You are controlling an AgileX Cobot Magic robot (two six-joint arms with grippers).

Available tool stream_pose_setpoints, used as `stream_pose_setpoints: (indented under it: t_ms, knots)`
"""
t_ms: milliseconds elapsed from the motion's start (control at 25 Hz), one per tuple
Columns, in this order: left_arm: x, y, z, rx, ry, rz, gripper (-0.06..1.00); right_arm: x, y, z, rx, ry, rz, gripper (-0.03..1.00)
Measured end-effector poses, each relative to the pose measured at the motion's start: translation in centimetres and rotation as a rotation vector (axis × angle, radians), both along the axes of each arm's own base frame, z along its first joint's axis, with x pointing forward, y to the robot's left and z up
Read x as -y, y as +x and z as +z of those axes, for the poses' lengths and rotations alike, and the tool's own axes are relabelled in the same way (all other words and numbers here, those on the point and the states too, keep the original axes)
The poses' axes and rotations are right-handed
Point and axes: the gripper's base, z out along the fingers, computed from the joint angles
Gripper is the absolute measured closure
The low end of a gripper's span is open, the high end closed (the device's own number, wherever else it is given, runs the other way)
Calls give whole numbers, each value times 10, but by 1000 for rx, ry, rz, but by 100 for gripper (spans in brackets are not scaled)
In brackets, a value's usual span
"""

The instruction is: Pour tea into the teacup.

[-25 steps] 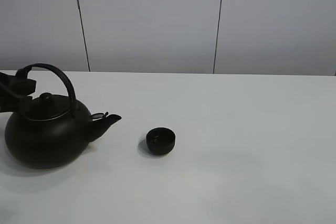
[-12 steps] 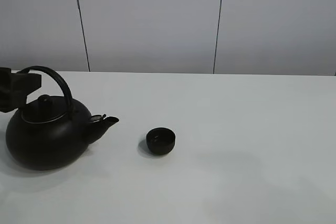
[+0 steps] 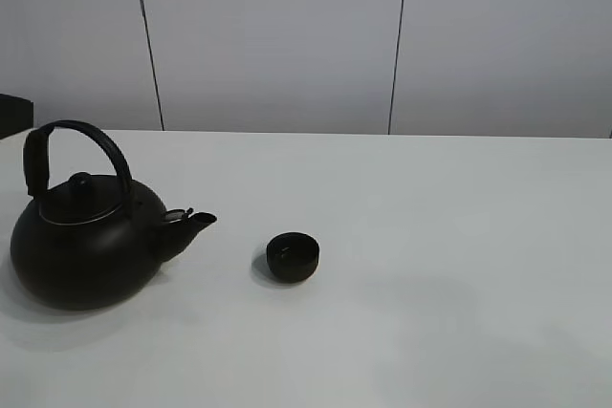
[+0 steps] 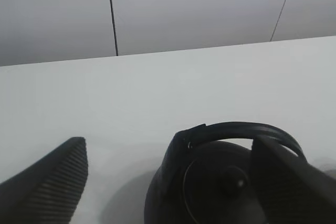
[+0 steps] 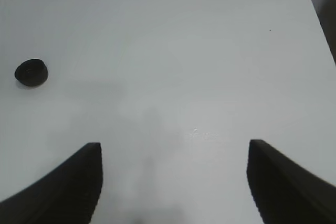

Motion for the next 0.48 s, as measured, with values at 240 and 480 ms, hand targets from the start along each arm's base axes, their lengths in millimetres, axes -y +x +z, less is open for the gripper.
stream_pose_setpoints:
  t_ms: [240, 480]
  knots:
    - [-7, -23, 37, -6, 4, 59, 34, 0, 0, 0, 0, 0, 0, 44]
    - [-25, -50, 101, 24, 30, 241, 33, 0, 0, 0, 0, 0, 0, 44]
